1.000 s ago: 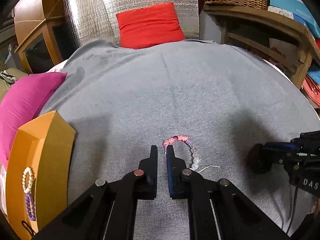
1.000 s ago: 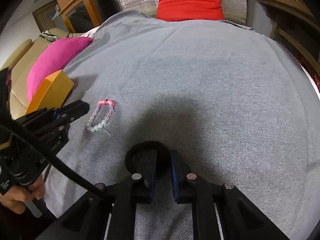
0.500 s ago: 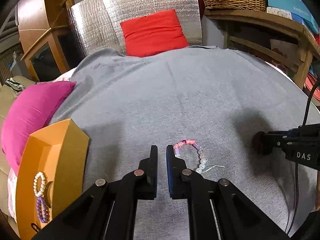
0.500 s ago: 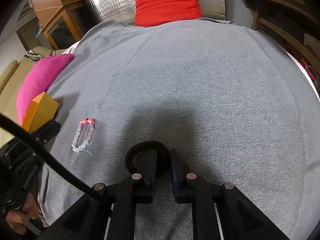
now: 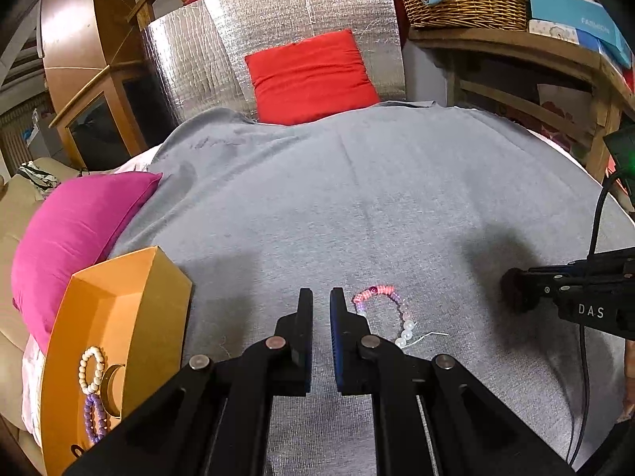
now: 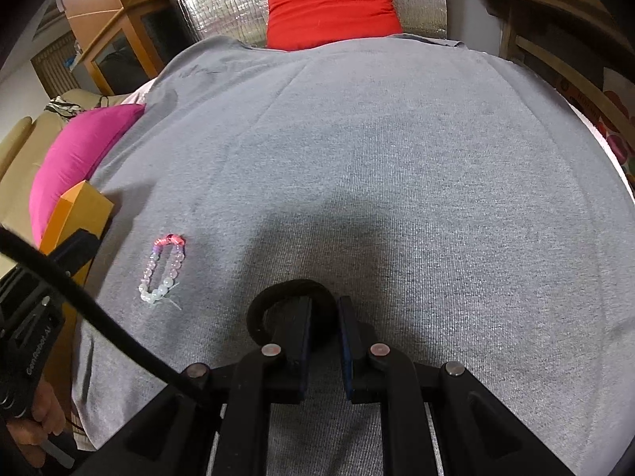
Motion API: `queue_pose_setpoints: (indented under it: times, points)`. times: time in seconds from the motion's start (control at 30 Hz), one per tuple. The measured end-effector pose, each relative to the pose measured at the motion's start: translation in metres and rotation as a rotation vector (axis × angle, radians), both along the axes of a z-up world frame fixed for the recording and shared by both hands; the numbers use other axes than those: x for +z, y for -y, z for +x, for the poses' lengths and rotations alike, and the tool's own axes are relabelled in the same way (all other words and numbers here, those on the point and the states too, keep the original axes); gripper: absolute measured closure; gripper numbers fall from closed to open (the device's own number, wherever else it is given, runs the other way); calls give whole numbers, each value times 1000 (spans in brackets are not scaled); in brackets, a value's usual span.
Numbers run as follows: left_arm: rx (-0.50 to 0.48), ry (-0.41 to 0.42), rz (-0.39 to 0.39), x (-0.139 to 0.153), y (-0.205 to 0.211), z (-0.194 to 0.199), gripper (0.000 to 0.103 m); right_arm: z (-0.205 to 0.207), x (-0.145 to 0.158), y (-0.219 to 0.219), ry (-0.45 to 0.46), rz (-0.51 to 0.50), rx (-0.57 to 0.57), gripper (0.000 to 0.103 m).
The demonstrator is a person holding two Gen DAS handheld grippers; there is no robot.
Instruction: Organize jewelry
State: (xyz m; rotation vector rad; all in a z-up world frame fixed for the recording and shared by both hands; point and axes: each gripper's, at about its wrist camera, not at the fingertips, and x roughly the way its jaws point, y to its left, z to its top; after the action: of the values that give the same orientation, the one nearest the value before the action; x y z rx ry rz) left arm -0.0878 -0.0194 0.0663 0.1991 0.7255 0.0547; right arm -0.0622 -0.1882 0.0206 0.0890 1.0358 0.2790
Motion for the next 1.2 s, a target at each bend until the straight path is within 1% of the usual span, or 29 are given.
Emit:
queue_pose_setpoints:
  times: [0.37, 0.63, 0.77, 0.8, 0.83, 0.87, 0.93, 1.03, 1.1, 1.13, 1.2]
  points:
    - [-5, 3, -2, 1, 3, -1, 95, 1, 0, -1, -1, 0, 3, 90]
    - [-10, -14, -25, 0, -2, -2, 95, -2, 2, 1, -4, 13, 14, 89]
    - [-36, -70, -89, -6, -11, 1, 94, -5, 2, 4, -7, 23, 27, 89]
    - [-41, -86, -95, -7, -13, 1, 92, -5, 2, 4, -8, 26, 31, 89]
    - [-38, -101, -99, -9, -15, 2, 84, -6, 2, 5, -10, 30, 37, 89]
    - [-35, -111, -105, -11, -17, 2, 72, -7, 2, 6, -12, 33, 42, 89]
    - [-40, -124, -121, -13, -21, 3, 63, -8, 4, 7, -15, 42, 47, 89]
    - [-49, -125, -157, -12, -26, 1, 62, -9, 6, 12, -19, 66, 37, 88]
    - [-65, -134, -171, -13, -24, 2, 62, -9, 8, 15, -21, 70, 31, 86]
    - [-72, -141, -171, -15, -23, 3, 62, -9, 8, 16, -25, 71, 27, 84]
    - [-90, -151, -163, -18, -16, 6, 62, -7, 6, 17, -32, 70, 25, 84]
